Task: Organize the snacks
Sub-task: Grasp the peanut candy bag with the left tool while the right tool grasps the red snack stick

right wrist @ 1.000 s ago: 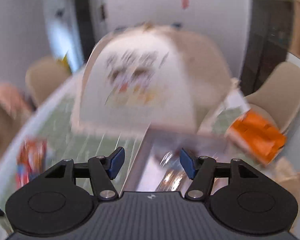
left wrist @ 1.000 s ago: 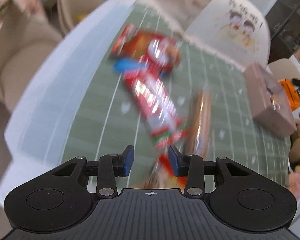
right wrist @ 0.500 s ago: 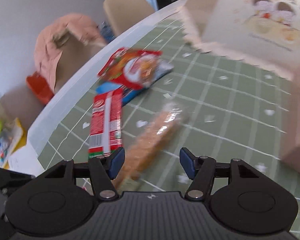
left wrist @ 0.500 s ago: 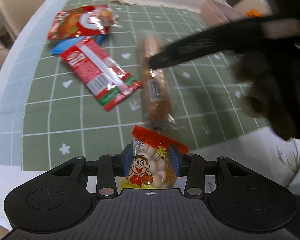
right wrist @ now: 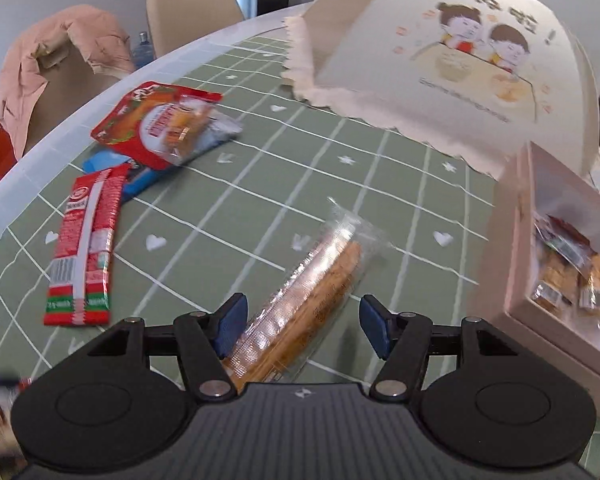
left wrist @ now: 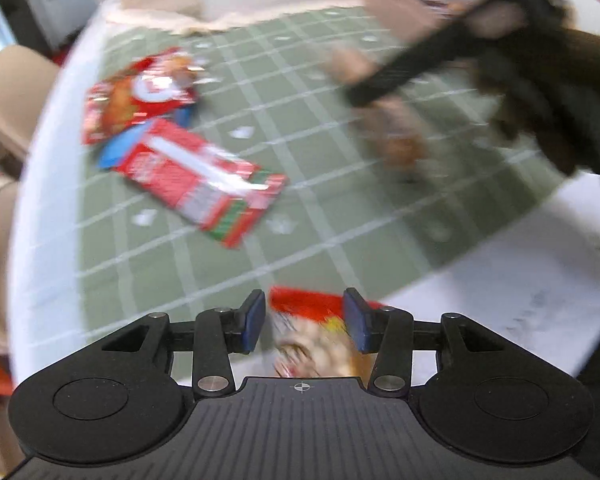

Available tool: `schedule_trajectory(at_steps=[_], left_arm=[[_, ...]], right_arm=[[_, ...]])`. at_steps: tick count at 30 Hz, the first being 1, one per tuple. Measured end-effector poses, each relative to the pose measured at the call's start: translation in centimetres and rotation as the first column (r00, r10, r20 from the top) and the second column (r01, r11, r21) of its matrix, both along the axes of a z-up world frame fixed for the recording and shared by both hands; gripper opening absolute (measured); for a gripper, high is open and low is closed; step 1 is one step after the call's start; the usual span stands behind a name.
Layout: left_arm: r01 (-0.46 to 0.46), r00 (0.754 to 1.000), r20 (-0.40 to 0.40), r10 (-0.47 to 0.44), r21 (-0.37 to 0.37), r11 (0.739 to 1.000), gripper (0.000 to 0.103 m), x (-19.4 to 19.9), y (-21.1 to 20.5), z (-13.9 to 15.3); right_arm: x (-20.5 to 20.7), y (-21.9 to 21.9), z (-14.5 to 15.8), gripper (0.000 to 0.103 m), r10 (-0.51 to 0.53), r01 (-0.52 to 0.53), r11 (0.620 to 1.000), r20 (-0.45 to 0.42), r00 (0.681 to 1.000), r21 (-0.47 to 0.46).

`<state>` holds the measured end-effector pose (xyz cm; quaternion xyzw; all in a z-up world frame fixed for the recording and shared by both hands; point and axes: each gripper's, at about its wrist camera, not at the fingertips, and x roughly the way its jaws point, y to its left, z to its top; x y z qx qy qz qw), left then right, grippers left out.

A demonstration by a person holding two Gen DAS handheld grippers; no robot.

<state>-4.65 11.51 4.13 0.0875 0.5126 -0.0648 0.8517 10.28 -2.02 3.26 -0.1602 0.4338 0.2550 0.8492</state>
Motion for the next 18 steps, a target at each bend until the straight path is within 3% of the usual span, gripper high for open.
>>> schedule_trajectory(at_steps=[3,6,9,13,18], left_arm=[[-0.102,0.995,0.017,0.102,0.002,0.995,0.044,0.2,2.0,0.4],[-0.209,0.977,-0.007,0.211,-0.159,0.965,0.044,-0.3,4.7,1.4],[-0.236,0.972,-0.060,0.229,-0.269,0.934,0.044,-1.3,5.2,2.0],[-0.170,0.985,-0.072,0.158,-0.226,0.959,0.044,-2.5,3.2,1.8],[-0.086,0.995,-0.063,0.077,-0.149,0.985,0.044,-3.6,1.4,1.5]], right_arm=[[-0.9,-0.5,0.5,0.061,-0.011,0.010,1.000,0.029,1.000,0.021],[-2.6,-0.1,2.0,0.061,0.060,-0.066,0.992,0.057,0.997,0.108],[-3.8,1.7,2.6,0.061,0.172,-0.178,0.970,0.048,0.984,0.168],[-4.5,6.3,1.9,0.061,0.296,-0.294,0.936,0.017,0.955,0.196],[-3.1,12.8,-0.6,0.061,0.325,-0.309,0.930,-0.057,0.944,0.197]])
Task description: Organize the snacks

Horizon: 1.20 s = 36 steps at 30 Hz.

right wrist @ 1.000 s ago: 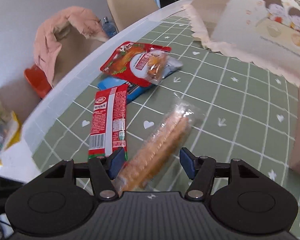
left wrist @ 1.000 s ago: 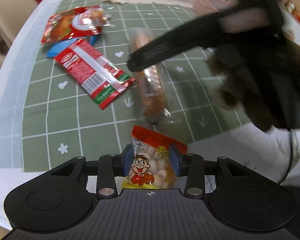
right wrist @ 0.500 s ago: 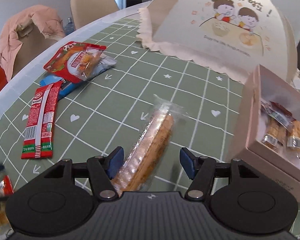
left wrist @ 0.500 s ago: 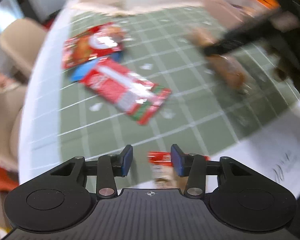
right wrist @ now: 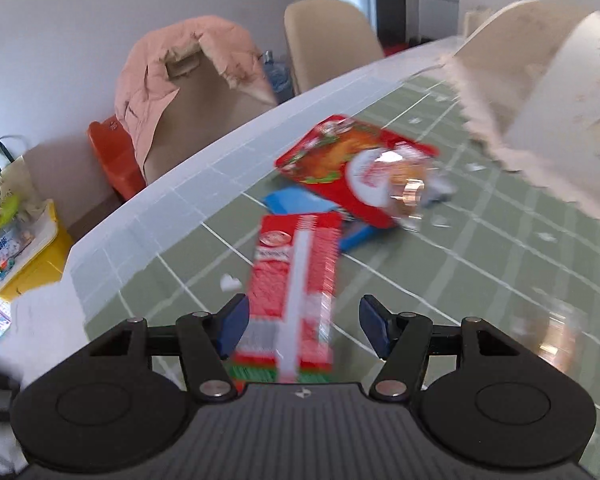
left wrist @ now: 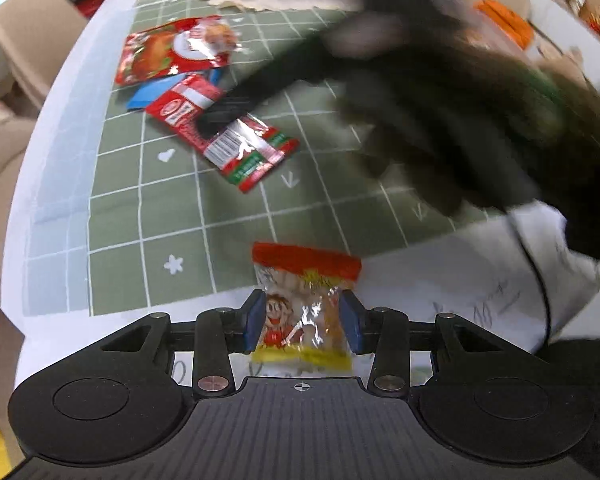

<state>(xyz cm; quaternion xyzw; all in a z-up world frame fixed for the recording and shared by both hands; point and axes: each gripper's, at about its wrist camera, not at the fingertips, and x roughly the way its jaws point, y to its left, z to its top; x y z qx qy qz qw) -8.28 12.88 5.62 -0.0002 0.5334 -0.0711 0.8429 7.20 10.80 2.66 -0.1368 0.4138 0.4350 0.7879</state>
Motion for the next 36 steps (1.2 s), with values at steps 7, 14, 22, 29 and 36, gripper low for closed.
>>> schedule_trajectory(at_steps=[7,14,22,29,36], left_arm=[[0.081,0.996,0.011,-0.083,0.118,0.990,0.046,0.1,-1.7,-0.9],[0.159,0.987,0.009,-0.161,0.110,0.981,0.051,1.1,-2.9,-1.1],[0.177,0.978,0.063,-0.200,0.261,0.949,0.062,4.2,-3.0,-1.2],[0.185,0.978,0.061,-0.201,0.198,0.963,0.059,7.7,-0.4,-1.1],[0.276,0.961,-0.030,-0.276,0.015,0.961,0.055,5.4,1.2,-1.9]], right_arm=[[-0.8,0.4,-0.6,0.046,0.002,-0.001,0.997,0.019,1.000,-0.081],[-2.0,-7.2,0.6,0.045,-0.129,0.129,0.989,0.013,0.992,-0.078],[-5.1,-16.9,5.0,0.045,-0.398,0.392,0.917,0.086,0.913,0.077],[-7.2,-21.6,1.4,0.045,-0.694,0.695,0.719,0.034,0.719,-0.010],[-8.2,-18.5,-0.8,0.052,-0.803,0.803,0.588,0.047,0.594,-0.091]])
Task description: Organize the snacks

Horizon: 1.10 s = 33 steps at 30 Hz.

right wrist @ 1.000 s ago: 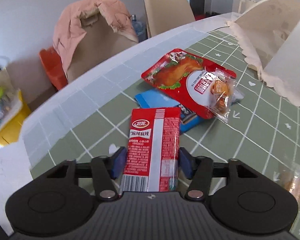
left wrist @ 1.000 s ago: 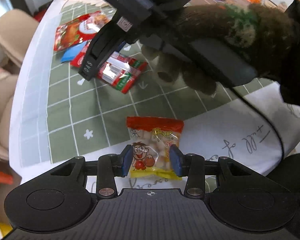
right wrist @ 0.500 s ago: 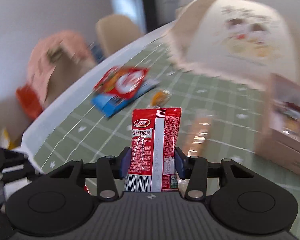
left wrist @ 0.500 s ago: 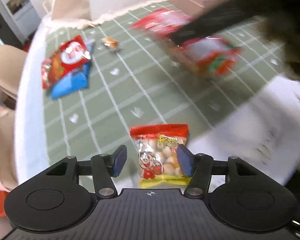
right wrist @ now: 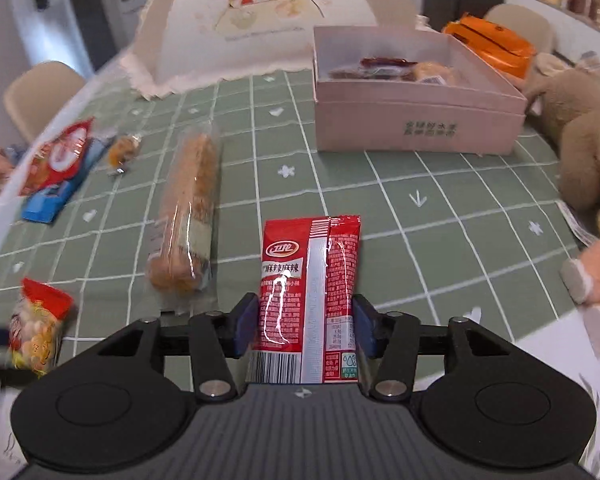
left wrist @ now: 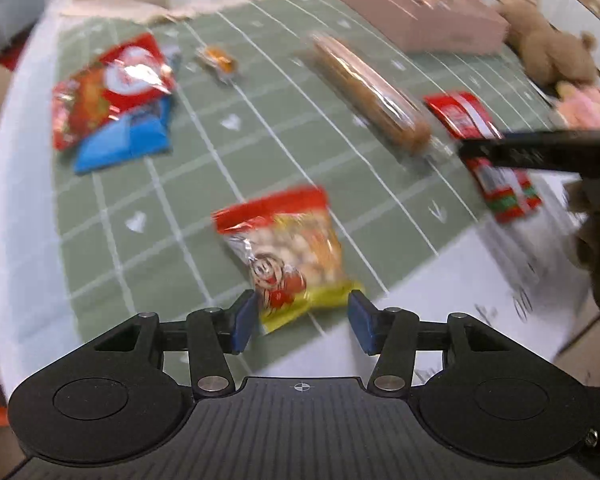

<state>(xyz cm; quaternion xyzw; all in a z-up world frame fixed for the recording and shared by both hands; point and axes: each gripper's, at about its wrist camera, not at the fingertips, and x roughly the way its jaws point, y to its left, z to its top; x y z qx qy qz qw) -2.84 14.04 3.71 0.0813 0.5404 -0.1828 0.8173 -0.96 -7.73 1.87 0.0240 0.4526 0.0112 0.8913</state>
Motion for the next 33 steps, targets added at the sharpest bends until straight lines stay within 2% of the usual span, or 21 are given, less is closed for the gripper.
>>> schedule_trajectory(at_steps=[1,4,9,13,17,27,33], left_arm=[[0.030,0.999,0.012,-0.030,0.003,1.000,0.060,0.0,-0.4,-0.1],[0.119,0.992,0.044,-0.120,0.024,0.993,0.059,1.0,-1.7,-0.3],[0.163,0.982,0.095,-0.166,0.034,0.986,0.058,3.7,-2.6,-0.4],[0.146,0.983,0.108,-0.146,0.008,0.989,0.055,6.5,-2.6,-0.5],[0.143,0.983,0.116,-0.141,-0.013,0.990,0.051,7.6,-2.8,-0.6],[0.144,0.986,0.097,-0.138,-0.058,0.988,0.045,8.0,-1.9,-0.7],[0.148,0.984,0.105,-0.144,-0.033,0.988,0.043,7.7,-2.1,-0.7]], right_arm=[[-0.2,0.5,0.0,0.053,-0.025,0.025,1.000,-0.002,1.000,0.000],[-0.7,1.1,-0.2,0.057,-0.090,0.090,0.996,-0.004,0.996,-0.010],[-2.5,2.1,-0.5,0.062,-0.134,0.134,0.990,0.015,0.991,-0.051],[-3.6,2.1,-0.6,0.066,-0.178,0.179,0.983,0.021,0.984,-0.043],[-4.1,2.0,-0.6,0.069,-0.201,0.201,0.979,0.003,0.980,-0.042],[-4.5,2.4,-0.6,0.075,-0.255,0.254,0.966,-0.017,0.967,-0.054],[-4.7,2.1,-0.7,0.079,-0.268,0.267,0.963,-0.017,0.963,-0.046]])
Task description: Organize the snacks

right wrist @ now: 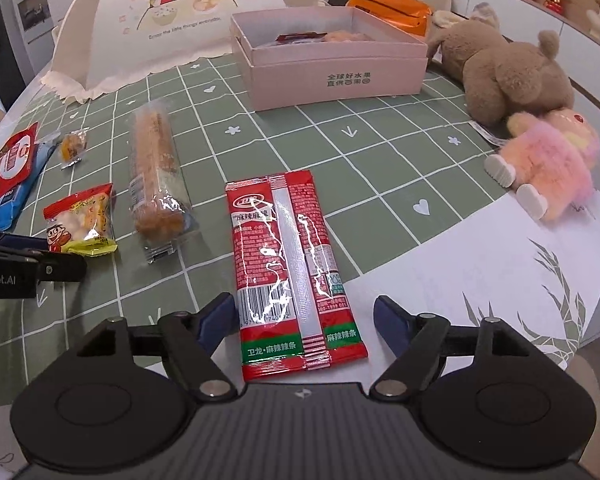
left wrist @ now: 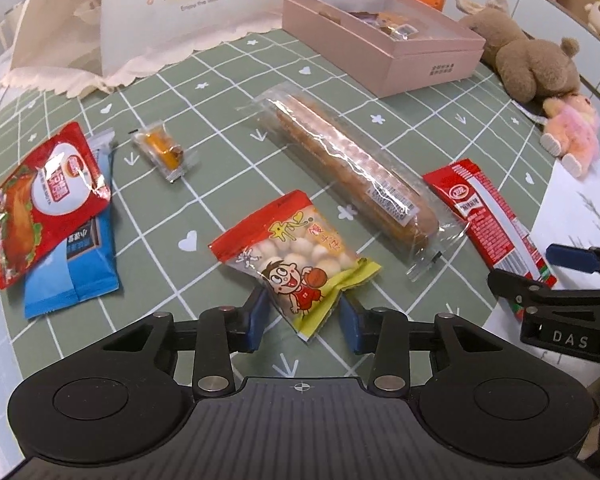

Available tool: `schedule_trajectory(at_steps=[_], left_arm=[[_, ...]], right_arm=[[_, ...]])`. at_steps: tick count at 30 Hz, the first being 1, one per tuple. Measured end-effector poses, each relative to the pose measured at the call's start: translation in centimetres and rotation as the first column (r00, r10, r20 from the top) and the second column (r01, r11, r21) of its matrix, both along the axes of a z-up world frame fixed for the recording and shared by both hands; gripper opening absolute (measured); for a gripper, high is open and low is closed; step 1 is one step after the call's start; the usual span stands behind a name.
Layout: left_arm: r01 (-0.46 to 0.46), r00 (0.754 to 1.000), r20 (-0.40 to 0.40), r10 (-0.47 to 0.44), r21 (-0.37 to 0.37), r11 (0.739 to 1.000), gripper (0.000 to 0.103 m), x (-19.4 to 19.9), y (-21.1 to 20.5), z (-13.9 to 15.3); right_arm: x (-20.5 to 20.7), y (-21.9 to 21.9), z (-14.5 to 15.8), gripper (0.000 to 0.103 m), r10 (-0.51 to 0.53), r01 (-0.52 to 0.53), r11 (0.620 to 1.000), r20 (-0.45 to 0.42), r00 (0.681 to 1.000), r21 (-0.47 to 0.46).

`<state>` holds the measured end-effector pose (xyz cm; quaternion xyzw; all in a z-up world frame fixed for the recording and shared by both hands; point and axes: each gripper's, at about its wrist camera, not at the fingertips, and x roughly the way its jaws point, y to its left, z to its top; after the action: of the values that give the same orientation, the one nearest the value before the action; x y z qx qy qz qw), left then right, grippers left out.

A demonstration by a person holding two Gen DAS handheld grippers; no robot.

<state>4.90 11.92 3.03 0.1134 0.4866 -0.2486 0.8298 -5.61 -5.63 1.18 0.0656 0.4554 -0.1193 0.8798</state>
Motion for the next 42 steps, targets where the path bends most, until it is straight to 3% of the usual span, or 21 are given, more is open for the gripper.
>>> schedule_trajectory(at_steps=[8,13,19,22,24,26,29,33,34,36,38,40,42], left_arm=[[-0.048,0.999,-0.007,0.048,-0.029,0.998,0.033,-0.3,0.8,0.0],[-0.086,0.996,-0.002,0.086,-0.066,0.994,0.030,-1.0,1.5,-0.1],[-0.159,0.987,0.013,0.162,-0.107,0.981,0.023,-1.7,2.4,0.4],[-0.180,0.982,0.030,0.184,-0.098,0.979,0.021,-2.4,2.3,1.0],[-0.209,0.977,0.028,0.212,-0.102,0.973,0.020,-2.7,2.2,1.4],[-0.239,0.970,0.018,0.242,-0.110,0.965,0.020,-3.0,2.2,1.8],[-0.263,0.964,-0.001,0.264,-0.111,0.958,0.020,-3.8,1.7,2.1],[-0.233,0.971,-0.073,0.226,-0.113,0.966,0.023,-4.9,1.3,1.4],[-0.228,0.973,-0.060,0.223,-0.091,0.970,0.025,-5.2,1.4,1.3],[-0.220,0.975,0.021,0.219,0.029,0.975,0.028,-5.9,1.0,1.4],[-0.252,0.967,0.067,0.246,0.104,0.962,0.028,-6.1,1.0,1.8],[-0.300,0.953,0.075,0.294,0.080,0.951,0.028,-6.4,1.5,3.2],[-0.268,0.958,0.116,0.263,0.030,0.963,0.028,-7.1,0.9,5.1]], right_arm=[[0.5,-0.4,-0.2,0.087,0.004,-0.004,1.000,-0.011,1.000,0.008],[-0.3,-0.1,-0.6,0.090,0.025,-0.025,1.000,0.027,0.999,-0.001],[-0.6,0.0,-0.7,0.098,0.124,-0.124,0.992,0.017,0.992,0.007],[-0.1,-0.2,-0.2,0.092,0.226,-0.226,0.974,-0.020,0.974,0.012],[0.0,-0.4,0.4,0.080,0.281,-0.280,0.960,-0.016,0.960,0.005],[0.3,-0.8,1.4,0.080,0.316,-0.316,0.949,0.022,0.948,-0.017],[1.8,-2.1,2.1,0.080,0.334,-0.335,0.942,0.029,0.942,0.030],[3.3,-3.9,2.0,0.080,0.328,-0.329,0.940,0.031,0.944,0.085],[3.5,-4.3,1.9,0.080,0.330,-0.331,0.939,0.032,0.943,0.087],[3.6,-5.2,1.5,0.080,0.350,-0.351,0.933,0.032,0.936,0.083],[3.3,-6.0,1.3,0.080,0.367,-0.369,0.927,0.040,0.929,0.066],[3.1,-7.2,1.4,0.080,0.392,-0.395,0.917,0.052,0.919,0.055],[2.8,-8.2,1.5,0.080,0.420,-0.423,0.905,0.065,0.905,0.042]])
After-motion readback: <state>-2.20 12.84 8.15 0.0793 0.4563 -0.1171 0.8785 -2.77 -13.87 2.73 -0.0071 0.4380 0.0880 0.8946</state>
